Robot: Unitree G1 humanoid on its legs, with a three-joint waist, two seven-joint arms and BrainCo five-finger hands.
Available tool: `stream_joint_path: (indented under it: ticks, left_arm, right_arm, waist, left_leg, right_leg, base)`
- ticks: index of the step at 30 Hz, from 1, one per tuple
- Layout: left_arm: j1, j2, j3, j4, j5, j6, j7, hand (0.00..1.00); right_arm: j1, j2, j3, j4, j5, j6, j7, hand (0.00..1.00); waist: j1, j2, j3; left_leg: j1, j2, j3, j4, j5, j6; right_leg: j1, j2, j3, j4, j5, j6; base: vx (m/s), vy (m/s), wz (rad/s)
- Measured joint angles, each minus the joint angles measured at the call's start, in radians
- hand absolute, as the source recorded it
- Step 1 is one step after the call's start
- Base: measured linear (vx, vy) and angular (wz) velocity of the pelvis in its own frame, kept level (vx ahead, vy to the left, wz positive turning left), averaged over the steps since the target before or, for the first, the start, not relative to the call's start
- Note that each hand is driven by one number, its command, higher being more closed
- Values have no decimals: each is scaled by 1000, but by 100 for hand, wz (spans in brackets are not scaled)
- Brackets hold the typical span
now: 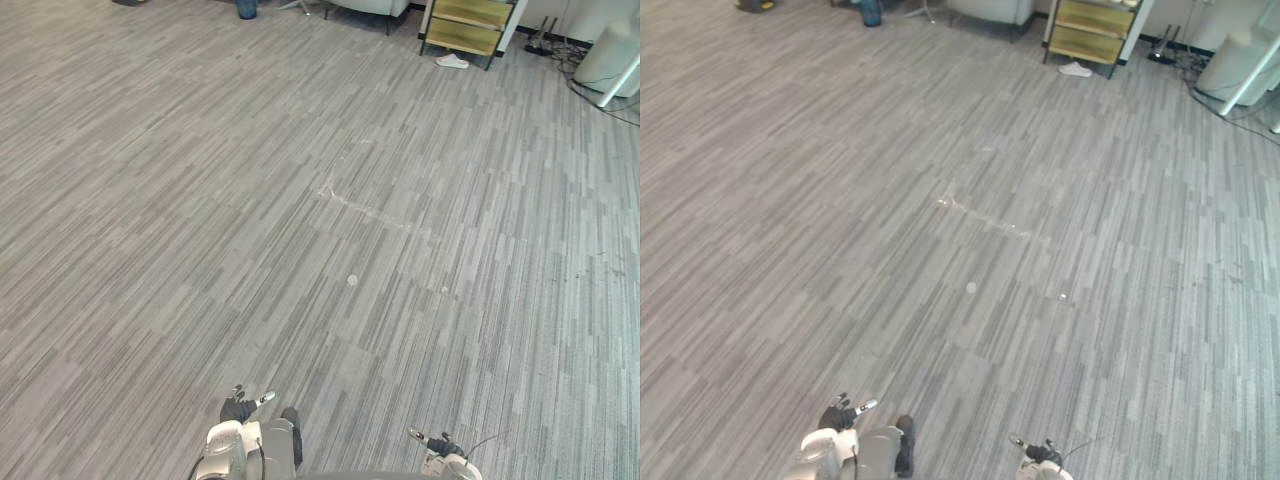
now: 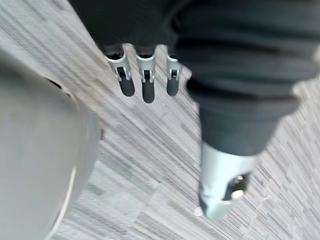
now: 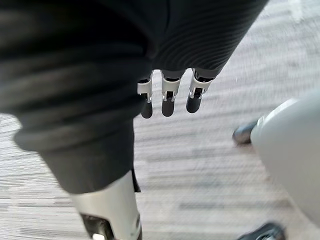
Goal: Pick up cushions and gather them together orderly.
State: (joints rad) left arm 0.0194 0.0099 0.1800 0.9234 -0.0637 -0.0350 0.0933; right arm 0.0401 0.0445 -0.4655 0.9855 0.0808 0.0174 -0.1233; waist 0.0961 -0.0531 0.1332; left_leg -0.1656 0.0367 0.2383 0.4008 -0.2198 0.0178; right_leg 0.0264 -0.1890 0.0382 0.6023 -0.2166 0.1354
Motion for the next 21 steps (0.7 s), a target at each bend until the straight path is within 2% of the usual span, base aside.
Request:
stream_joint_path:
  ticks: [1, 2, 3, 4, 5, 6, 8, 9, 10, 11, 12, 13, 14, 15, 16, 17, 18, 19, 20, 21]
  left_arm:
    - [0, 1, -8, 14, -3, 2, 1, 0]
    - [-2, 8, -26, 27, -6, 5, 4, 0]
    - [-3, 7, -33, 34, -7, 9, 5, 0]
    - [-2, 3, -46, 36, -7, 10, 6, 0]
    - [-3, 2, -52, 38, -7, 10, 7, 0]
    - [-7, 8, -62, 45, -8, 10, 9, 0]
    - [-12, 7, -64, 50, -9, 9, 9, 0]
    - [-1, 9, -64, 52, -9, 9, 9, 0]
    - [6, 15, -63, 48, -8, 7, 9, 0]
    - [-6, 7, -60, 73, -8, 4, 11, 0]
    - [-4, 6, -60, 88, -7, 3, 7, 0]
    - [-6, 6, -57, 91, -7, 3, 7, 0]
    - [-3, -6, -40, 103, -6, 4, 7, 0]
    - [-3, -8, -35, 105, -6, 4, 9, 0]
    - [0, -18, 4, 93, -6, 3, 6, 0]
    - [-5, -26, 36, 59, -8, 2, 7, 0]
    - [-1, -26, 40, 53, -8, 1, 7, 0]
    - [8, -25, 38, 38, -9, 0, 4, 0]
    - [10, -17, 33, 18, -10, -4, -1, 0]
    - [12, -14, 28, 11, -10, -5, -2, 0]
  right_arm:
    - [1, 3, 6, -12, 0, -1, 5, 0]
    - [1, 0, 12, -25, -1, 0, 9, 0]
    - [2, -9, 21, -30, -2, -1, 10, 0]
    - [3, -16, 29, -31, -3, 0, 10, 0]
    - [4, -19, 30, -33, -3, -2, 10, 0]
    - [1, -20, 27, -27, -3, -5, 10, 0]
    - [0, -21, 16, -26, 0, -8, 11, 0]
    - [0, -24, 15, -22, -1, -10, 11, 0]
    - [1, -22, 16, -13, -1, -10, 11, 0]
    - [-20, -51, 2, 17, 1, -11, 14, 0]
    - [-37, -72, -5, 25, -2, -11, 14, 0]
    - [-47, -77, -15, 32, -3, -10, 14, 0]
    - [-61, -79, -41, 54, -3, -8, 14, 0]
    - [-58, -80, -43, 55, -3, -4, 14, 0]
    - [-40, -67, -40, 47, 4, -3, 13, 0]
    - [-19, -62, -26, 19, 7, -2, 5, 0]
    - [-10, -61, -16, 12, 7, 0, 3, 0]
    - [-3, -64, 6, 10, 7, 1, 0, 0]
    - [-4, -59, 16, 11, 7, 4, -2, 0]
    - [-4, -57, 22, 11, 7, 4, -3, 0]
  waist:
    - [-1, 7, 8]
    - [-15, 11, 21]
    - [-34, 19, 26]
    - [-46, 30, 25]
    - [-50, 33, 25]
    - [-51, 27, 29]
    - [-57, 26, 30]
    - [-63, 18, 32]
    - [-66, 4, 29]
    - [-68, 45, 38]
    - [-65, 66, 36]
    - [-62, 80, 34]
    - [-64, 87, 35]
    - [-65, 89, 37]
    - [-66, 89, 48]
    - [-62, 84, 59]
    - [-51, 86, 61]
    - [-40, 102, 68]
    - [-31, 95, 69]
    - [-28, 93, 68]
  left_leg:
    - [91, -4, 24, -46, -30, 4]
    - [170, -10, 26, -76, -44, 5]
    - [220, -9, 25, -100, -47, 9]
    - [278, 1, 25, -135, -47, 9]
    - [309, 10, 25, -158, -47, 9]
    - [376, 28, 21, -196, -46, 9]
    - [405, 44, 6, -209, -46, 9]
    - [429, 43, -17, -214, -47, 8]
    - [436, 28, -37, -216, -47, 7]
    - [462, 52, -91, -229, -54, -8]
    - [451, 59, -144, -228, -37, -16]
    - [454, 58, -165, -229, -23, -23]
    - [468, 66, -173, -190, 21, -68]
    - [463, 72, -173, -157, 27, -78]
    - [391, 83, -194, 60, 66, -134]
    - [248, 102, -211, 376, 265, -196]
    - [210, 112, -209, 449, 323, -192]
    - [95, 150, -183, 647, 270, -173]
    - [-6, 160, -129, 713, 186, -124]
    - [-34, 162, -108, 708, 160, -110]
  right_leg:
    - [-107, -19, 11, 253, 139, 78]
    - [-168, -44, -28, 414, 150, 79]
    - [-204, -64, -80, 488, 133, 47]
    - [-242, -73, -140, 533, 113, 17]
    - [-274, -72, -177, 538, 96, 7]
    - [-338, -70, -268, 461, 38, -36]
    - [-372, -56, -350, 265, 11, -74]
    - [-374, -25, -391, -17, 72, -108]
    - [-371, -12, -384, -153, 134, -111]
    - [-337, 38, -377, -213, 212, -180]
    - [-336, 73, -356, -232, 197, -190]
    - [-336, 79, -354, -224, 182, -194]
    - [-326, 104, -345, -195, 133, -202]
    - [-312, 109, -347, -195, 123, -202]
    - [-255, 119, -354, -211, 81, -193]
    - [-181, 136, -336, -255, 57, -199]
    - [-156, 145, -329, -271, 52, -202]
    - [-88, 168, -315, -314, 40, -218]
    - [-36, 170, -298, -347, 27, -223]
    - [-19, 169, -292, -364, 25, -222]
  base:
    - [479, 167, -61]
    - [468, 125, -29]
    - [353, 72, 5]
    - [425, 56, 9]
    - [412, 2, 11]
    - [431, -28, 12]
    - [495, -141, 20]
    - [628, -277, 23]
    - [635, -278, 6]
    - [525, -208, -25]
    - [398, -131, -41]
    - [452, -163, -58]
    - [440, -174, -39]
    - [491, -206, -25]
    - [347, -156, -12]
    - [337, -110, -18]
    - [357, -21, -40]
    - [446, 31, -44]
    - [374, 21, -42]
    - [462, -3, -49]
